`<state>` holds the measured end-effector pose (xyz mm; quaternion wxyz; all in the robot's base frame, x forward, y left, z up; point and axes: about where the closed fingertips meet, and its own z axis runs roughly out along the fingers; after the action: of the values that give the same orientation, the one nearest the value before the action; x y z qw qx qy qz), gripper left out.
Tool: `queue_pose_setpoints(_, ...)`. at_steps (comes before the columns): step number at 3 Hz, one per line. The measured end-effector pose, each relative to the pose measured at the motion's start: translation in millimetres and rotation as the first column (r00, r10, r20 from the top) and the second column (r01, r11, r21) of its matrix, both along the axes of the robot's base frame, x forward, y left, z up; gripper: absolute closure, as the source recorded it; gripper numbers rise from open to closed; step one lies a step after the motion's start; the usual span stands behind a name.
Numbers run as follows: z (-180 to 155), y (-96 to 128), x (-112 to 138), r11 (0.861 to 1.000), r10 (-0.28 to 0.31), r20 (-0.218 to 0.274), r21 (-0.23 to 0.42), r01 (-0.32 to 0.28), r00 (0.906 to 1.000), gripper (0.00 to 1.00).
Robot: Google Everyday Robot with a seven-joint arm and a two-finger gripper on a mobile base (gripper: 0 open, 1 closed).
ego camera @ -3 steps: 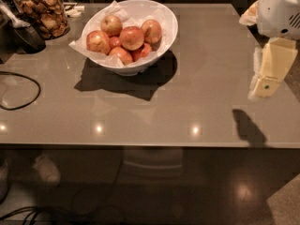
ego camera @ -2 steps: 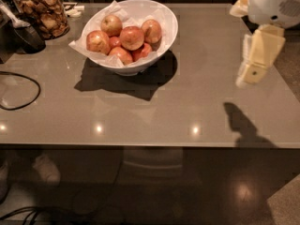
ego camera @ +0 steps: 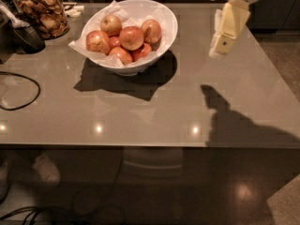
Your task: Pick apple from white bowl
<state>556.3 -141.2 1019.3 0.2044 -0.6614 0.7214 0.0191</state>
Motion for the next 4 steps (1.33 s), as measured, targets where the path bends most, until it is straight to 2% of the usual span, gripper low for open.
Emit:
queue_pose_setpoints(2,12.1,17.7,19.1,0.998,0.011,0.068,0.058,-0.015,0.9976,0.0)
queue_pose_setpoints(3,14.5,35.8,37.7,0.997,0.043,0.079,0.059,-0.047,0.996,0.0)
queue_pose_setpoints(4,11.6,78.9,76.1,0.992,0.118,0.088,0.03,-0.121,0.9891,0.0)
